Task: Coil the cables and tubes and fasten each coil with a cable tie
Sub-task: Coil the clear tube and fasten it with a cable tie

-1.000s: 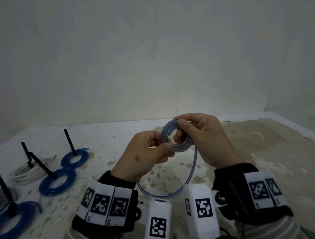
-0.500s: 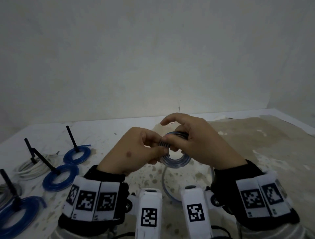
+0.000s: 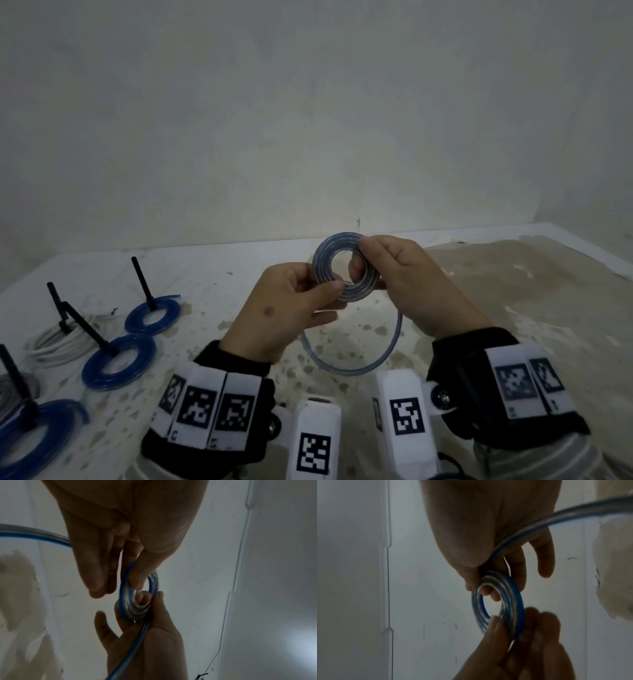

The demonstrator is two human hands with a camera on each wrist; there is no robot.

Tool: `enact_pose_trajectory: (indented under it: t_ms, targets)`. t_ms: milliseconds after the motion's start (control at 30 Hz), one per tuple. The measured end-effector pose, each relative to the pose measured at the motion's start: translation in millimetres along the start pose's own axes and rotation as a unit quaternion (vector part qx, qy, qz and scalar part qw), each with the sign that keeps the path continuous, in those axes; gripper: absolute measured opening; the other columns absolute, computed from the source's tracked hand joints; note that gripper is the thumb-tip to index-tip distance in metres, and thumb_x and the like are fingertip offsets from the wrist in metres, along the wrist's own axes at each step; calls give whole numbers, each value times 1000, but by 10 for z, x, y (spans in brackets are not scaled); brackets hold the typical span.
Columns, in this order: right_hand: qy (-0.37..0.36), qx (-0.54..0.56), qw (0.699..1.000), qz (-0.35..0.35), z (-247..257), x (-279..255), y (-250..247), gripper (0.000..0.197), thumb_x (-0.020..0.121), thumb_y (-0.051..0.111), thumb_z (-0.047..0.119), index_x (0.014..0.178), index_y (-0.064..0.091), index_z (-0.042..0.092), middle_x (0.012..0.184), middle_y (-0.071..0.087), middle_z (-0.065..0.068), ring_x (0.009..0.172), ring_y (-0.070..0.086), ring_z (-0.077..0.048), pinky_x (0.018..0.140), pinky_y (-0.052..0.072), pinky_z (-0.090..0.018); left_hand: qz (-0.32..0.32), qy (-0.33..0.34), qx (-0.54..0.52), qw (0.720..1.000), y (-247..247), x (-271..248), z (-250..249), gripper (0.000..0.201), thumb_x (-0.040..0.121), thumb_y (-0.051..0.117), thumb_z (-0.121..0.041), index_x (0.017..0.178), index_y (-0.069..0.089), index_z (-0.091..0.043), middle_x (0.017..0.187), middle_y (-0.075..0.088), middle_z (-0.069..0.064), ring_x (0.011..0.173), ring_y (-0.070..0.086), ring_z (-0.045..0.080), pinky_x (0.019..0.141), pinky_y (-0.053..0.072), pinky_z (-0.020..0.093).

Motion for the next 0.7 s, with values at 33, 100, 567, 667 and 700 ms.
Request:
enact_pose_trajectory:
  t_ms: [33, 100, 567, 667, 700]
  targets:
    - [-7, -58, 998, 15, 9, -6, -14, 40, 98, 39, 29, 65, 57, 16, 63, 55, 3, 61, 48, -10, 67, 43, -32, -3, 18, 32, 999, -32, -2, -35, 11, 83, 64, -9, 94, 66, -8, 88, 71, 11, 74, 69, 13, 65, 57, 24]
    - [-23, -141, 988, 60, 52, -28, 0, 38, 98, 39, 29, 65, 54, 16, 63, 53, 5, 58, 46, -6, 61, 36, -19, -9, 64, 80, 995, -109, -21, -122, 21, 81, 66, -9, 101, 65, -16, 87, 70, 6, 75, 68, 14, 67, 59, 29]
    - [-6, -15, 998, 68, 37, -26, 168, 39, 93, 49, 33, 66, 64, 10, 61, 62, 1, 58, 54, -5, 62, 44, -19, 55, 33, 149, 987, -228, -6, -101, 13, 82, 63, -3, 79, 70, -13, 75, 68, 15, 65, 63, 17, 66, 56, 29]
    - [49, 64, 997, 12, -98, -3, 127, 41, 92, 48, 36, 75, 65, 3, 72, 65, -10, 66, 58, -15, 71, 50, -38, -27, 11, 53, 998, -293, 52, -39, 15, 86, 58, -3, 77, 67, -10, 61, 68, 2, 56, 63, 12, 56, 56, 21]
    - [55, 81, 995, -3, -117, 0, 120, 37, 93, 48, 32, 77, 65, 4, 72, 67, -6, 69, 59, -14, 73, 51, -40, -57, 4, 6, 998, -312, 71, -25, 15, 87, 56, -3, 77, 66, -9, 56, 67, -1, 52, 62, 10, 53, 54, 19]
Point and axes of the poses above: each hand's wrist, its own x-axis towards the middle knuckle, its own y-axis out of the palm, z = x × y, the point moved 3 cm from there along x, towards the middle knuckle
